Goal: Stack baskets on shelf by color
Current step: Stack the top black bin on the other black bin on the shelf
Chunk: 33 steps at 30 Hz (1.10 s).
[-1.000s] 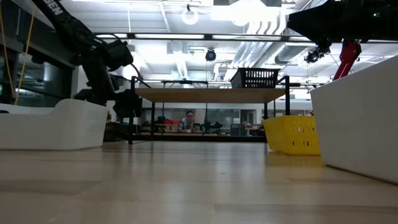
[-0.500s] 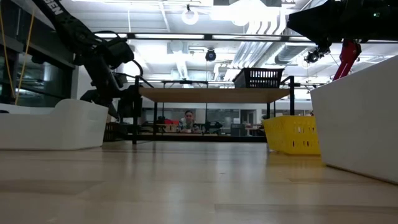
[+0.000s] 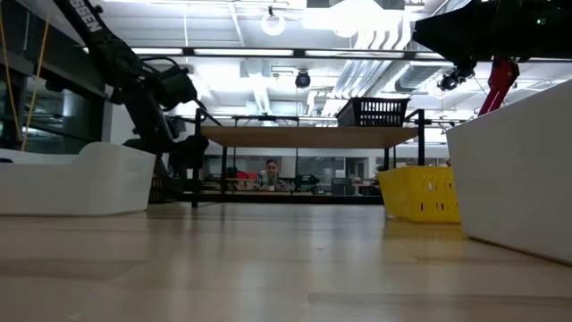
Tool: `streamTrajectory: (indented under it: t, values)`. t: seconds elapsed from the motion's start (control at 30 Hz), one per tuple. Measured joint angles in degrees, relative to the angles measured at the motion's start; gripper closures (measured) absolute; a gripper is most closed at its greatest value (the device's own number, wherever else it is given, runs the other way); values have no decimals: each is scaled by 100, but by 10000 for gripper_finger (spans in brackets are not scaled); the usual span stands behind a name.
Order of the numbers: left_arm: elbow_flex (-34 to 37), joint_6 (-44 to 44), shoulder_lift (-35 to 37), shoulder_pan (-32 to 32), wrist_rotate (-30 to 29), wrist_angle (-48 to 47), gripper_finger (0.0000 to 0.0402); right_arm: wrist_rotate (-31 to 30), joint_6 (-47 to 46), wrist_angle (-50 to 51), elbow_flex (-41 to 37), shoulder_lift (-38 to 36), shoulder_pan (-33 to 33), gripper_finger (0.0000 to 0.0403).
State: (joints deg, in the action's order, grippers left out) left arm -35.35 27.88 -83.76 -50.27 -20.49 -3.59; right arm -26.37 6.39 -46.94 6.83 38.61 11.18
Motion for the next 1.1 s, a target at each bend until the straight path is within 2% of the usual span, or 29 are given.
streamTrajectory:
  t: [0.17, 0.27, 0.63, 0.87, 1.1]
  values:
    - [0, -16, -25, 10, -2, 129, 213, 0, 0, 0, 0, 0, 0, 289]
    - [0, -92, -25, 8, -2, 125, 231, 0, 0, -1, 0, 2, 0, 289]
    - [-2, -290, -24, 8, -79, -8, 390, 0, -2, -2, 0, 0, 0, 289]
    - [-2, -354, 302, 1, -226, -328, 397, 0, -2, -2, 0, 0, 0, 289]
    - [-2, -355, 1127, -7, -398, -448, 400, 0, -2, -2, 0, 0, 0, 289]
